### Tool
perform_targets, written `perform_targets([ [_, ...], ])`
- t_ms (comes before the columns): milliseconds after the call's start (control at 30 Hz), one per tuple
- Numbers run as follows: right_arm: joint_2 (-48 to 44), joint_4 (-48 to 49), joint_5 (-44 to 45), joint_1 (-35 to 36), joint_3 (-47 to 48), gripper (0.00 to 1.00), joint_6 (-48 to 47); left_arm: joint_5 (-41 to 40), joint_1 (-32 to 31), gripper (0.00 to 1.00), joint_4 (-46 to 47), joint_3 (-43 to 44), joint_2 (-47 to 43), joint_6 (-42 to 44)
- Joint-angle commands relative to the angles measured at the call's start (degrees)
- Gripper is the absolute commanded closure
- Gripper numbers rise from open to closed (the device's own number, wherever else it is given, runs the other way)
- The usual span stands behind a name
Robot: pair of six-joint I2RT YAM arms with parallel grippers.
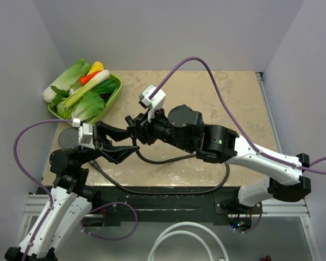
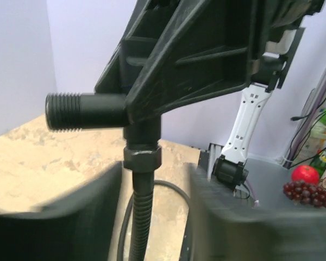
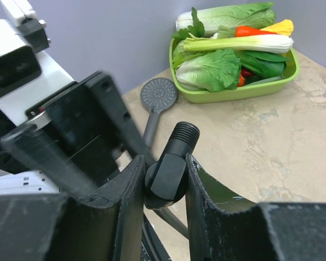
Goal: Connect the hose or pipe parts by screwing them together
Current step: Install the adaptor on the pipeline.
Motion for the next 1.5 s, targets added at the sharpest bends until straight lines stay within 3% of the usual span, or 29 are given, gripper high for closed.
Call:
perform_targets([
  [0,-2.19,4.14,-2.93,-0.39,-0.79,1.00,0.92,1.18,0.15,0.27,6.63,2.33,-0.28,-1.99],
  [33,-2.11,4.14,-3.10,-0.30,-0.96,1.00,0.84,1.71,0.15,0.13,7.34,2.15,-0.11,-2.52],
  [67,-2.28,4.14,-3.10,-0.38,-0.97,1.00,0.83,2.32,0.15,0.10,7.78,2.06,0.07,-3.05],
  [267,-3.07,4.84,-4.77,-0.30,-0.97,1.00,0.22,3.47,0.15,0.07,7.08,1.45,0.07,-2.62],
  [500,-5.62,8.18,-7.14,-0.30,-2.37,1.00,-1.27,3.82,0.15,0.11,6.90,0.31,0.33,-2.18],
  [600,-5.80,8.45,-8.46,-0.39,-2.11,1.00,-2.06,4.09,0.15,0.21,6.02,0.13,0.77,-1.56],
  [633,-5.71,8.36,-8.81,-0.30,-2.11,1.00,-2.07,4.00,0.15,0.32,6.02,-0.05,0.77,-1.39],
  [733,-5.54,8.45,-9.96,-0.30,-2.11,1.00,-2.33,3.56,0.15,0.46,6.20,-0.13,0.77,-1.47],
  [967,-5.36,8.62,-11.01,-0.39,-2.72,1.00,-2.24,3.74,0.15,0.45,9.45,-0.05,0.95,-4.54],
  [1167,-5.10,7.84,-11.54,-0.39,-2.55,1.00,-2.33,3.47,0.15,0.37,9.80,0.57,0.77,-5.43],
  [1467,-3.78,6.34,-11.45,-0.30,-1.49,1.00,-3.38,3.82,0.15,0.38,9.36,1.36,0.60,-5.87],
])
